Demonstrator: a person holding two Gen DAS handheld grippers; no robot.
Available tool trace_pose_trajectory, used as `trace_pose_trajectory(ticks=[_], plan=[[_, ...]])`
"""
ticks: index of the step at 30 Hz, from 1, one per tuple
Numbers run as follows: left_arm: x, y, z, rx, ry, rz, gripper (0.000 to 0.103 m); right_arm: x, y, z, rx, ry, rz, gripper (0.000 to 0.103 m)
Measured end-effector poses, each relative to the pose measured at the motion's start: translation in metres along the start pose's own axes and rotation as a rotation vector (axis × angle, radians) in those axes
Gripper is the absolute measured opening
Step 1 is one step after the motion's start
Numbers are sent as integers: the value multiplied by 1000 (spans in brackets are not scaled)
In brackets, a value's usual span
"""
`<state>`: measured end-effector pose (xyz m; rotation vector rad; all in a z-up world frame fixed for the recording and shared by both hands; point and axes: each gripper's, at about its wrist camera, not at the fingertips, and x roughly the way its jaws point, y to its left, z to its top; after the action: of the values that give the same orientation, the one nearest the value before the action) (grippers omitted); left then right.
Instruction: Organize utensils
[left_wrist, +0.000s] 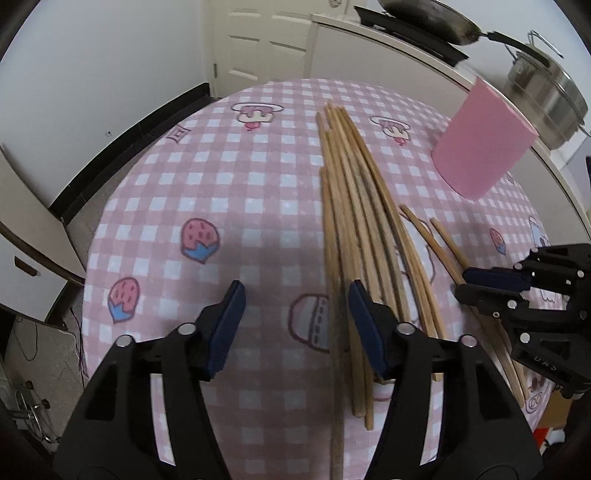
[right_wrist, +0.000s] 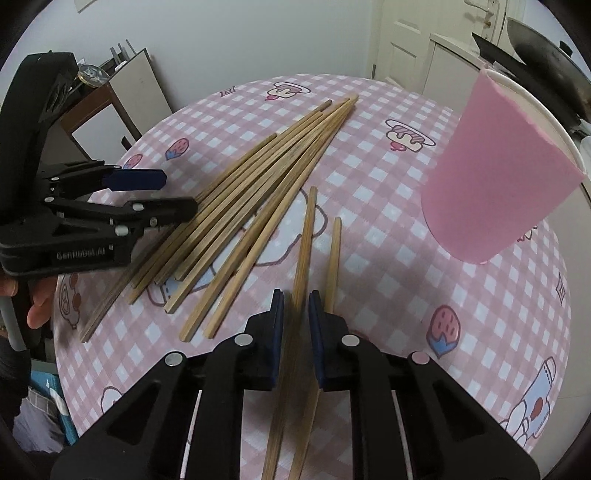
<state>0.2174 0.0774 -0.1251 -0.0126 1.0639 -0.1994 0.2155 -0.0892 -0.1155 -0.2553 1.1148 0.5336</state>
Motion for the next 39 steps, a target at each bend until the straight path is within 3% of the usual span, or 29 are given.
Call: trace_pose_trajectory(ticks=[9, 13, 19, 23, 24, 25, 27, 33, 39], plan=[[11, -14, 9, 77, 29, 60, 54, 2, -2, 8, -2, 20, -3, 10], [10, -8, 12, 75, 37, 44, 48, 1, -4, 7, -12, 32, -13, 10], [22, -9, 29, 56, 46, 71, 48, 6, -4, 15, -9, 34, -22, 9], [24, -11, 33, 66, 42, 78, 31, 9, -3, 19, -21, 48, -32, 7], [23, -12, 32, 71, 36, 80, 20, 9, -2, 19, -27, 49, -35, 7], [22, -12, 31, 65, 32, 73, 11, 9, -2, 19, -28, 47, -38, 7], [20, -8, 30, 33, 23, 21, 6, 8, -3, 19, -23, 42, -37, 5], [-8, 7, 24, -48, -65, -124, 6, -20, -13, 18, 51, -52, 30, 5], [-73, -2, 26, -50, -269, -218, 6, -70, -13, 19, 87, -199, 86, 5]])
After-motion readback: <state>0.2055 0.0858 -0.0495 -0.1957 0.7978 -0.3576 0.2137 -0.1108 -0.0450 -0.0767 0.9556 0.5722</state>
